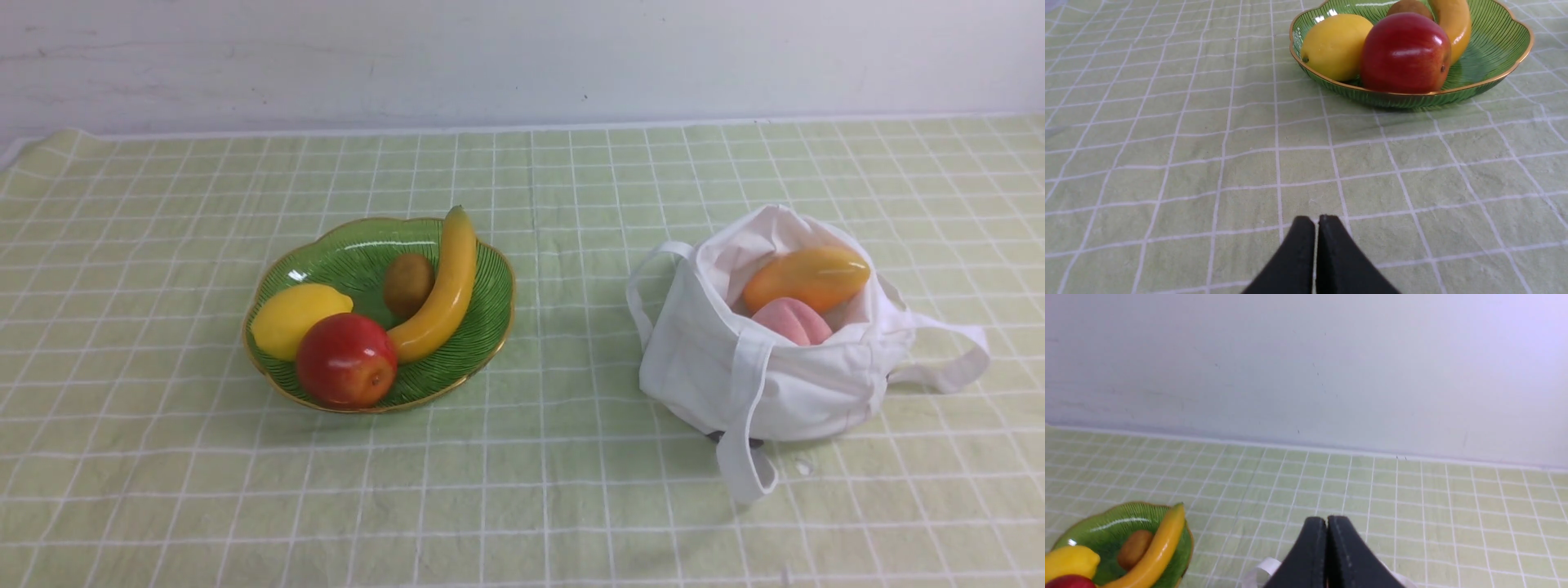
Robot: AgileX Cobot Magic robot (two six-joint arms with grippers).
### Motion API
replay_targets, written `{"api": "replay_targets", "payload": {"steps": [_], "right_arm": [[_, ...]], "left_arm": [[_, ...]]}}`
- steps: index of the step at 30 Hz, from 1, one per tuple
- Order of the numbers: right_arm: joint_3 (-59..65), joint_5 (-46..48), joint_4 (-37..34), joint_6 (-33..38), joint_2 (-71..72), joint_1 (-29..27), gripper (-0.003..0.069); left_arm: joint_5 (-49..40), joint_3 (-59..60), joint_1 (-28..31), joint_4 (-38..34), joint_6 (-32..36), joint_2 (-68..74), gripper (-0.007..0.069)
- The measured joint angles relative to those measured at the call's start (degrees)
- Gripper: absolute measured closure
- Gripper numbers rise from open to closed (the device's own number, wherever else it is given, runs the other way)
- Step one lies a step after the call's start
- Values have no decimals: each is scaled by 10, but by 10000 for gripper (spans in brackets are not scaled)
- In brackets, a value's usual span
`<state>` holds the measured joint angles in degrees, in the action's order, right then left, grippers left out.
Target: Take the fruit out of the bag on the green coffee tablecloth and place them on the plate.
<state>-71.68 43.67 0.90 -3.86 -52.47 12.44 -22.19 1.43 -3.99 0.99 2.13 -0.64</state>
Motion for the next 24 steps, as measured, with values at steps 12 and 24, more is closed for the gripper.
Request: {"api": "replay_targets", "payload": {"steps": [12, 24], "right_arm": [[376, -316, -22, -7, 391, 0, 669], [485, -306, 42, 0, 496, 0, 669]], "left_arm": [[0, 0, 0, 0, 0, 0, 632], [0, 0, 0, 0, 0, 0, 632]]}}
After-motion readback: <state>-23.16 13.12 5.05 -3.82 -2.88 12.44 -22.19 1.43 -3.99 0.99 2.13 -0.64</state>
